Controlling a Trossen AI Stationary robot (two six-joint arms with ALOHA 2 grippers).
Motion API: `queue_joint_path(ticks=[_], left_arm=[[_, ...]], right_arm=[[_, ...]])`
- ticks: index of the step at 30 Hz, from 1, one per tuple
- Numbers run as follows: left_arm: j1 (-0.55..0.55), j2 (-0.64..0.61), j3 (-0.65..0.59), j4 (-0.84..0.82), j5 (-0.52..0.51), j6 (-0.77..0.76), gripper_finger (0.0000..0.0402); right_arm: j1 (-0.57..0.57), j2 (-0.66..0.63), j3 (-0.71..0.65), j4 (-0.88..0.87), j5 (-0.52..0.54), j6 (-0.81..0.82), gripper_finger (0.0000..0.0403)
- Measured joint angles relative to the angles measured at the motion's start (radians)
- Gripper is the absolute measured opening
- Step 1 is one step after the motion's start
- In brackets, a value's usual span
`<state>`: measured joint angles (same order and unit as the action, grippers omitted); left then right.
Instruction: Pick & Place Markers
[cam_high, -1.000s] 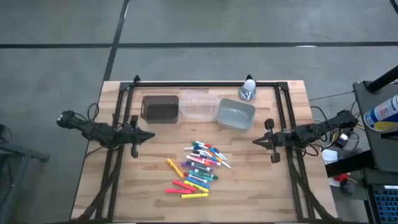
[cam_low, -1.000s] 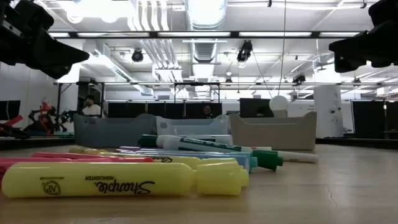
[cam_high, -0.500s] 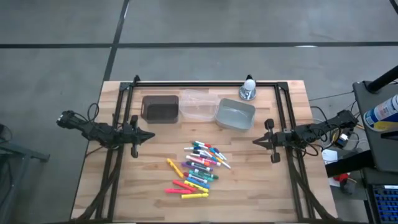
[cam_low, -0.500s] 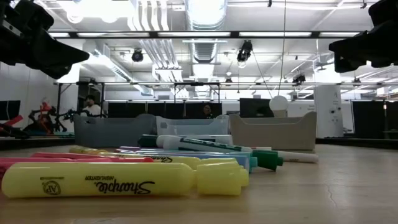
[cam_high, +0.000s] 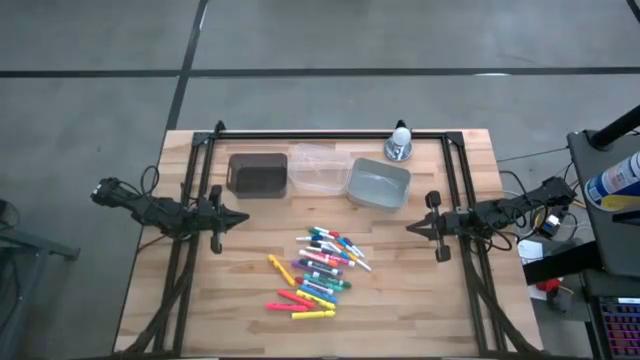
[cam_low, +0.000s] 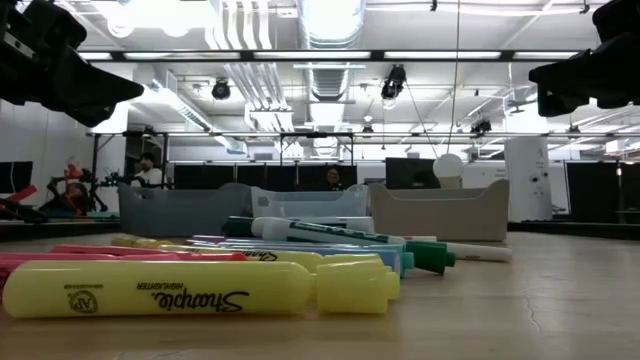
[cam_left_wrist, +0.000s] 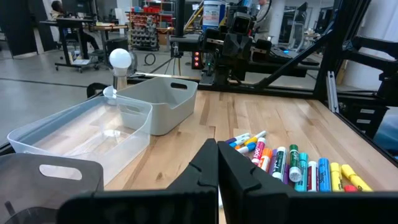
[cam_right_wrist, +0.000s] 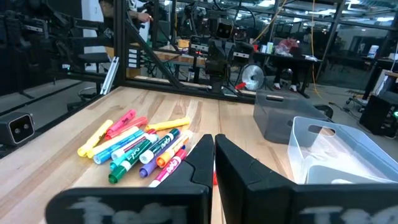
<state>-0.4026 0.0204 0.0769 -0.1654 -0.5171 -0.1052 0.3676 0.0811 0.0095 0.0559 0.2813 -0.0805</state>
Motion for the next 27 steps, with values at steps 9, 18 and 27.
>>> queue_joint_path(ticks=[9,18,27], left_arm=[[0.000,0.000,0.000,0.000,0.000,0.000,0.0000],[0.000,0.000,0.000,0.000,0.000,0.000,0.0000],[0.000,0.000,0.000,0.000,0.000,0.000,0.0000]], right_arm=[[0.000,0.000,0.000,0.011,0.000,0.001,0.0008],[0.000,0.000,0.000,0.007,-0.002,0.152,0.0008],[0.000,0.000,0.000,0.013,-0.002,0.486,0.0008]])
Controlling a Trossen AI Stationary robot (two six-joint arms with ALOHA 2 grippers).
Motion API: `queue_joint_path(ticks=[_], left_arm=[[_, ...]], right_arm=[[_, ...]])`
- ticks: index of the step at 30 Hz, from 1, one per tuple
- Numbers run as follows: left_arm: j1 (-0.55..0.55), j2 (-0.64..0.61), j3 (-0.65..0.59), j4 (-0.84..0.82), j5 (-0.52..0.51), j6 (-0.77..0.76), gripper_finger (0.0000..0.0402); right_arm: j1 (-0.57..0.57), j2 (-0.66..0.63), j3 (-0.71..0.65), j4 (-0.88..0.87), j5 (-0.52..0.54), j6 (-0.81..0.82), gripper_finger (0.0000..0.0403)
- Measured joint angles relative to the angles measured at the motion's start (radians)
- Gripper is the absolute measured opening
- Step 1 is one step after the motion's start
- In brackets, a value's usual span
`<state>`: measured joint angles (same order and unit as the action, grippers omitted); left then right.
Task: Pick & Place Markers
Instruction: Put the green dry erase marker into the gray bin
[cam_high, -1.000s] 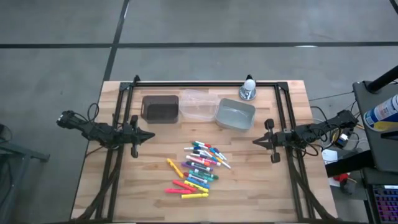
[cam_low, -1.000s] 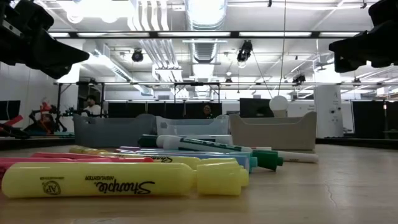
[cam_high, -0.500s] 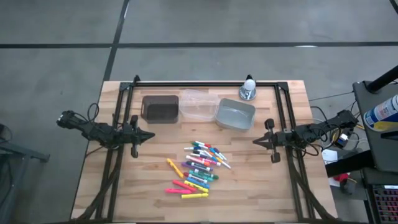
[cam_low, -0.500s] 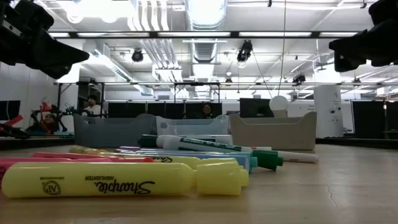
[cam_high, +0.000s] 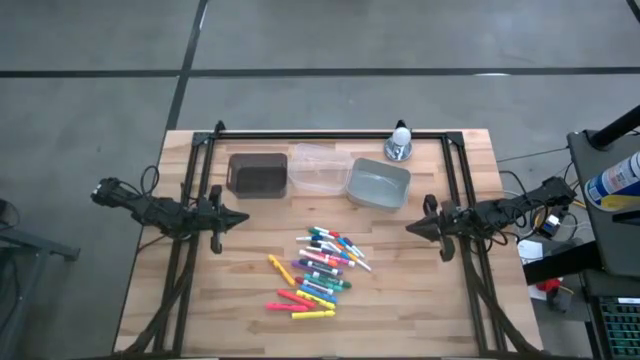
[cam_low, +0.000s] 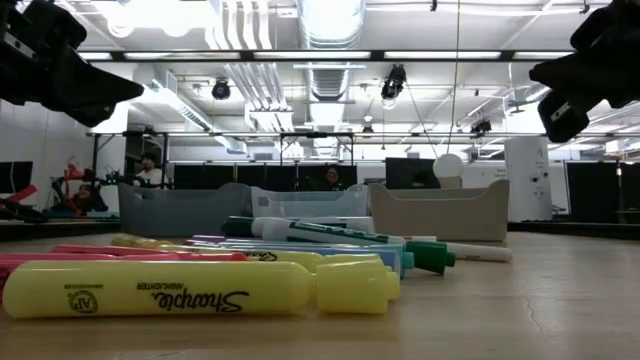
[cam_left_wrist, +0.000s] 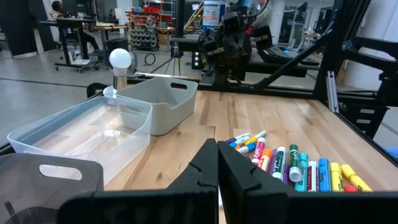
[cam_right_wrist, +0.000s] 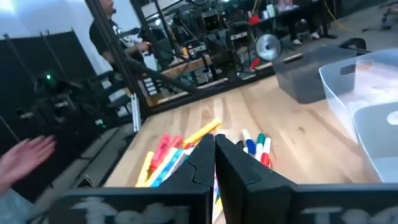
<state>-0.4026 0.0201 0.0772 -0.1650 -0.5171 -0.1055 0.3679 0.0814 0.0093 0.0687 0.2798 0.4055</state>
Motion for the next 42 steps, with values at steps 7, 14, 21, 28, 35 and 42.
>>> queue_joint_path(ticks=[7,14,21,28,35,42], left_arm=[[0.000,0.000,0.000,0.000,0.000,0.002,0.0000],[0.000,0.000,-0.008,0.096,-0.008,0.024,0.0000],[0.000,0.004,-0.005,0.481,-0.002,-0.030,0.0000],[0.000,0.005,-0.003,0.603,-0.011,0.064,0.0000],[0.000,0.005,0.005,0.641,-0.017,-0.031,0.0000],[0.000,0.050,-0.036,0.635,0.008,-0.064,0.0000]], right_arm=[[0.000,0.000,0.000,0.074,0.006,-0.040,0.0008],[-0.001,0.000,0.000,0.156,0.038,-0.146,0.0008],[0.000,0.007,0.000,0.167,0.037,-0.146,0.0008],[0.000,0.111,0.000,0.169,0.136,-0.111,0.0022],[0.000,0.338,0.000,0.251,0.191,-0.013,0.0089],[0.018,0.642,0.000,0.568,0.184,-0.071,0.0128]])
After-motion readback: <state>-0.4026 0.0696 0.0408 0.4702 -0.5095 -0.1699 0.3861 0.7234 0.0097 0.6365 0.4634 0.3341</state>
